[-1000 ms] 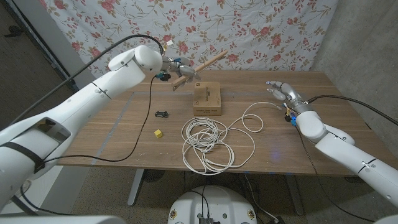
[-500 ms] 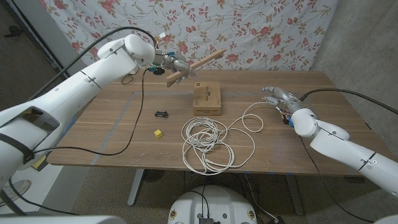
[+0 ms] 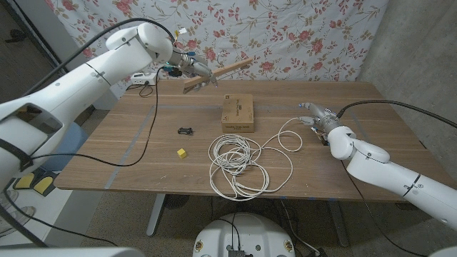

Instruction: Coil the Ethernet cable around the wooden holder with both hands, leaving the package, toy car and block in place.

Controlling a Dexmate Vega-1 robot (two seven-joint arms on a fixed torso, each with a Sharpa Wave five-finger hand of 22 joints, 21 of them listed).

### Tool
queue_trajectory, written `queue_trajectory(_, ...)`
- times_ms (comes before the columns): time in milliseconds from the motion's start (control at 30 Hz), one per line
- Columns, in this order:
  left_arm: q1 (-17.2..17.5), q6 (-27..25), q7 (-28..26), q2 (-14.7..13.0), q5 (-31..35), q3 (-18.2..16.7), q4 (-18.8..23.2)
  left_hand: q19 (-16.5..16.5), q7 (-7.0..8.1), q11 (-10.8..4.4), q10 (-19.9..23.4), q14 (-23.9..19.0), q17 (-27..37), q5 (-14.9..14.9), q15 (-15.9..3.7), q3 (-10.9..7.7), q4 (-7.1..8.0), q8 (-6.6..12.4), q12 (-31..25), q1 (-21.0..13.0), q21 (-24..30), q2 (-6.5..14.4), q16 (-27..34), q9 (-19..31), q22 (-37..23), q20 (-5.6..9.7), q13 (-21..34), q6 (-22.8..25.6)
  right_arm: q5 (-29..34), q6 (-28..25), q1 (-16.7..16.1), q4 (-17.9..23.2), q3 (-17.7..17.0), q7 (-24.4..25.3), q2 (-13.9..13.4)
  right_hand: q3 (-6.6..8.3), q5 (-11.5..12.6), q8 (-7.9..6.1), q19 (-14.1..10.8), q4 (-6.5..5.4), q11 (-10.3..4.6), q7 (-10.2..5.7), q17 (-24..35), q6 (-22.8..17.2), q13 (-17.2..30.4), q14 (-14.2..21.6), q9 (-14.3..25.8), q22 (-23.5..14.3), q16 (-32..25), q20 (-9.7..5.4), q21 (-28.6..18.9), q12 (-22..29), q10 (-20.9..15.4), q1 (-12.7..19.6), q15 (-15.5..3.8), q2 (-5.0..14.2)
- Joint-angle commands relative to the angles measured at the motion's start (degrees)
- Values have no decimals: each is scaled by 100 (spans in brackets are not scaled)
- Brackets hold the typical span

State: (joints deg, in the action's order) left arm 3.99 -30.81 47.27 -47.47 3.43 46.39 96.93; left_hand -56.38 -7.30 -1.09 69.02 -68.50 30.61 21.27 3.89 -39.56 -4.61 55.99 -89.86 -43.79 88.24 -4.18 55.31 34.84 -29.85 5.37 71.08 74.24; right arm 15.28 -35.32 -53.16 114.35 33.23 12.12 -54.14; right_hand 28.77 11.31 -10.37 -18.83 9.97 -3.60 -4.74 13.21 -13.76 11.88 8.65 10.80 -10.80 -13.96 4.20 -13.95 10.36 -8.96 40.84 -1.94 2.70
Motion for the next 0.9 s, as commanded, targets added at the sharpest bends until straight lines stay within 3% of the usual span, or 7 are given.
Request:
queue_trajectory(33, -389, 30, 401, -34, -87, 50, -348, 3, -126, -18, -28, -1286, 1912, 56, -935, 12, -23, 41, 9, -746, 62, 672, 3171, 3, 37, 253, 2, 101, 661, -452, 367, -296, 581, -70, 287, -34, 73, -5, -39, 30, -53, -53, 25, 63, 26, -18, 29, -14, 38, -32, 28, 0, 33, 103, -32, -44)
queue_trajectory(333, -271, 244, 295, -91, -372, -169, -437, 20, -118, -2, -39, -1296, 1863, 77, -940, 38, -23, 48, 11, -768, 97, 667, 3209, -15, 104, 254, 1, 68, 888, -506, 665, -795, 928, -232, 586, 33, 201, -73, -64, 83, -356, -245, 13, 111, 24, -19, 28, -9, 41, -101, 33, 49, 89, 613, -115, -68)
queue_trajectory(367, -269, 255, 284, -91, -378, -171, -445, 33, -110, -15, -49, -1303, 1857, 80, -934, 44, -21, 66, 13, -771, 120, 668, 3224, 3, 90, 253, 2, 64, 900, -441, 712, -879, 971, -255, 613, 21, 213, -86, -64, 69, -451, -291, 14, 103, 24, -20, 27, -8, 39, -104, 36, 55, 94, 676, -117, -85)
queue_trajectory(700, -365, 431, 298, 65, -399, -91, -804, 39, -105, -3, -59, -1304, 1836, 96, -946, 76, -2, 80, 13, -779, 152, 691, 3281, -24, 131, 254, 2, 43, 931, 222, 1116, -1718, 1245, -296, 1016, -63, 248, -184, -139, -11, -628, -508, 42, -114, 22, 53, 25, -10, -17, -159, 15, 136, -86, 834, -211, -95)
queue_trajectory(800, -415, 484, 324, 145, -382, -33, -938, 49, -104, -12, -60, -1300, 1820, 103, -943, 82, 5, 88, 13, -779, 153, 698, 3281, -23, 133, 265, 2, 38, 935, 435, 1182, -1975, 1271, -178, 1137, -81, 252, -188, -168, -19, -649, -534, 48, -128, 22, 97, 24, -10, -40, -176, 5, 138, -100, 852, -251, -94)
queue_trajectory(867, -470, 487, 347, 205, -331, 34, -1032, 41, -96, -13, -53, -1288, 1816, 108, -954, 87, 10, 96, 10, -779, 142, 707, 3283, -15, 163, 257, 2, 24, 878, 835, 1122, -2201, 1189, 213, 1210, -150, 258, -252, -239, -61, -701, -610, 70, -321, 20, 176, 23, -12, -92, -239, -18, 188, -261, 881, -323, -76)
queue_trajectory(900, -486, 498, 353, 236, -333, 47, -1087, 44, -84, -17, -57, -1278, 1802, 111, -952, 90, 14, 99, 10, -778, 145, 711, 3272, -22, 166, 257, 2, 31, 890, 984, 1089, -2296, 1157, 432, 1251, -256, 255, -331, -355, -118, -731, -606, 120, -594, 19, 473, 24, -16, -247, -315, -59, 242, -475, 900, -432, -13)
